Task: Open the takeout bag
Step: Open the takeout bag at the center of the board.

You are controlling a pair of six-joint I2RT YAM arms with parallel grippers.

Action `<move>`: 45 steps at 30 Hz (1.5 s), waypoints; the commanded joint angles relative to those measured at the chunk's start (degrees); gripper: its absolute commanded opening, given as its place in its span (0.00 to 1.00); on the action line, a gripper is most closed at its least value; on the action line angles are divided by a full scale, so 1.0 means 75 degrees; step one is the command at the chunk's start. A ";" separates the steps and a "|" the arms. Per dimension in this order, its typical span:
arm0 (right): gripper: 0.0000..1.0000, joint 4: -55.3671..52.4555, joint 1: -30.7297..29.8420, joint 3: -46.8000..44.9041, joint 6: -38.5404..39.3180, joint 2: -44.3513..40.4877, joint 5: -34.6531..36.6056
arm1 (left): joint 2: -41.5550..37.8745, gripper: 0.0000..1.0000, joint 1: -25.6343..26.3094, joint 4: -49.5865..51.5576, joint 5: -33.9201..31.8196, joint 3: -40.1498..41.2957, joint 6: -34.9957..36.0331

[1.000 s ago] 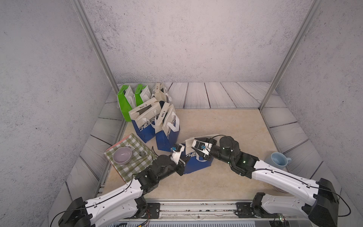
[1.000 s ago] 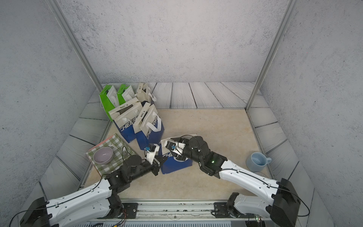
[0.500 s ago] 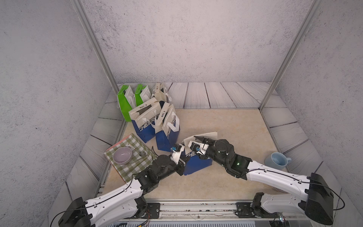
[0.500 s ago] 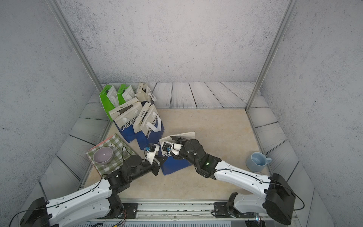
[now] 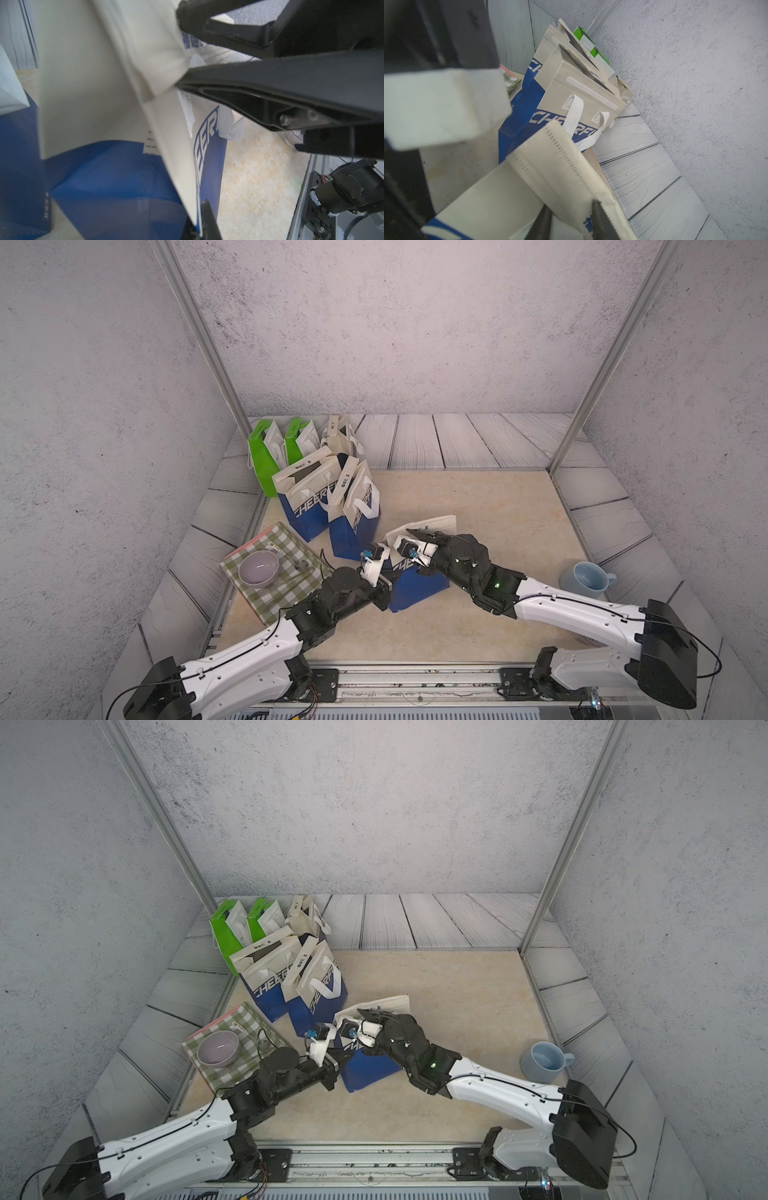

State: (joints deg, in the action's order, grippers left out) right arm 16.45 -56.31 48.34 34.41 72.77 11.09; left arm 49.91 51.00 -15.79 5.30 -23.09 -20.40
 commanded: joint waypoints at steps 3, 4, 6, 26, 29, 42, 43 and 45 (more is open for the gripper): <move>0.38 0.0310 0.0075 0.0275 -0.0501 0.0027 0.0313 | -0.0010 0.00 0.0046 -0.0127 0.0274 -0.0177 0.0043; 0.40 0.0340 0.0068 0.0210 -0.0496 0.0002 0.0106 | 0.0001 0.00 0.0047 -0.0121 0.0287 -0.0179 0.0041; 0.42 0.0529 0.0066 0.0077 -0.0420 0.0000 -0.0077 | -0.0010 0.00 0.0047 -0.0122 0.0289 -0.0191 0.0043; 0.18 0.0368 0.0055 0.0498 -0.0394 0.0328 0.0150 | -0.0007 0.00 0.0048 -0.0133 0.0440 -0.0202 0.0057; 0.09 0.0218 0.0049 0.0681 -0.0421 0.0372 0.0264 | -0.0012 0.00 0.0046 -0.0121 0.0443 -0.0191 0.0049; 0.00 -0.1470 0.0317 0.1699 -0.0651 0.0250 0.0111 | -0.0370 0.00 0.0044 0.0065 -0.0005 0.0025 -0.0006; 0.00 -0.1634 0.0414 0.1795 -0.0650 0.0224 0.0047 | -0.0405 0.00 0.0048 0.0082 -0.0045 0.0046 -0.0006; 0.00 -0.1928 0.0607 0.1980 -0.0663 0.0194 -0.0164 | -0.0460 0.00 0.0042 0.0144 -0.0137 0.0106 -0.0008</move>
State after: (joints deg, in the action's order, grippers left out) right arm 3.14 -54.98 59.86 30.26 75.66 8.16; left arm 47.90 50.89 -16.03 3.92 -23.18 -20.80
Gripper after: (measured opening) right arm 0.043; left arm 0.047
